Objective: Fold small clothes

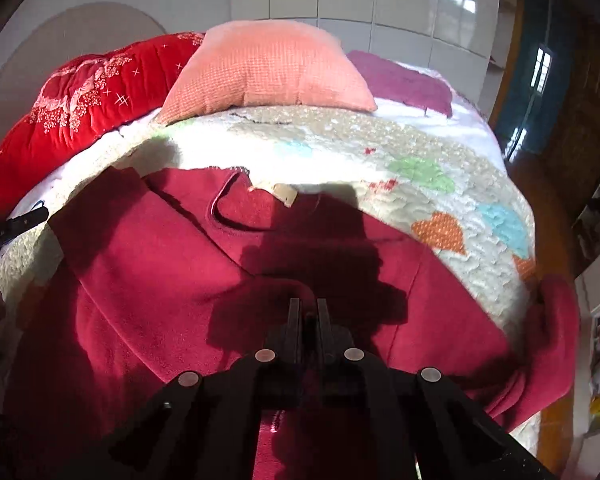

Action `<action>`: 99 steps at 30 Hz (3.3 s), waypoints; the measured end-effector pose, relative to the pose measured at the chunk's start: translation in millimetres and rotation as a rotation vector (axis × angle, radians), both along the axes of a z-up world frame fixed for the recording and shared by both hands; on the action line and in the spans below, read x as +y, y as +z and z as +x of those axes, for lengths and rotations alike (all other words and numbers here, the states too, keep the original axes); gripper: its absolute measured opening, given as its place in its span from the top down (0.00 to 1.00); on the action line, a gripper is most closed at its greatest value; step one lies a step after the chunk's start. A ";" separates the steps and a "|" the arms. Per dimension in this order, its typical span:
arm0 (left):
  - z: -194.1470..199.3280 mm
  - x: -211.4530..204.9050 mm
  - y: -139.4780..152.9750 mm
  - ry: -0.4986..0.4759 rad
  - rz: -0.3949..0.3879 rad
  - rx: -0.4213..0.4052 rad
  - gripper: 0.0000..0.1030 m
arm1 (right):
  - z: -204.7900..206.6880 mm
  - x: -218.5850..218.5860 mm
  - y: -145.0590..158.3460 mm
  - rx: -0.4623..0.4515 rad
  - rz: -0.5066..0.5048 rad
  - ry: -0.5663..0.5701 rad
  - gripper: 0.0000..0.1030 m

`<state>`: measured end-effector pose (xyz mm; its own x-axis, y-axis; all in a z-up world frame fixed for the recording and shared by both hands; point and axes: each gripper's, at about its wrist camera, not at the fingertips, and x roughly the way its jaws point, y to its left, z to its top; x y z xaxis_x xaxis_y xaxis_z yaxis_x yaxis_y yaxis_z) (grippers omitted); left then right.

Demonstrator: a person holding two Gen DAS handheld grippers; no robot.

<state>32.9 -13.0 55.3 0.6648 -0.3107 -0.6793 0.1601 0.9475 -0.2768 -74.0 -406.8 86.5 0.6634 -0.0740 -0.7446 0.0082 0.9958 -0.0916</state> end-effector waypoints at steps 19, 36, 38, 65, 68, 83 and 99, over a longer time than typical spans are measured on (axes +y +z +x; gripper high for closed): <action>-13.0 -45.3 -10.8 -0.173 0.054 0.013 0.37 | 93.2 45.9 5.3 0.033 0.324 0.080 0.61; 3.6 -53.6 -34.5 -0.179 0.036 0.115 0.37 | 214.4 212.8 -57.6 0.141 0.160 0.366 0.93; 3.5 -55.4 -36.0 -0.177 0.054 0.117 0.37 | 227.3 205.8 -65.8 0.154 0.219 0.309 0.93; 4.4 -19.2 -5.2 -0.094 -0.024 0.042 0.37 | 55.0 127.5 -34.6 0.006 0.205 0.137 0.72; -5.6 -37.1 -1.3 -0.134 0.032 0.021 0.37 | 30.3 90.7 -28.5 -0.021 0.176 0.010 0.68; 13.8 -100.7 -31.2 -0.167 0.131 0.134 0.34 | -63.3 -82.6 -22.8 -0.037 0.255 -0.327 0.57; -26.6 -134.3 0.3 -0.250 0.142 0.085 0.34 | -14.0 -191.4 -12.9 0.047 0.100 -0.569 0.35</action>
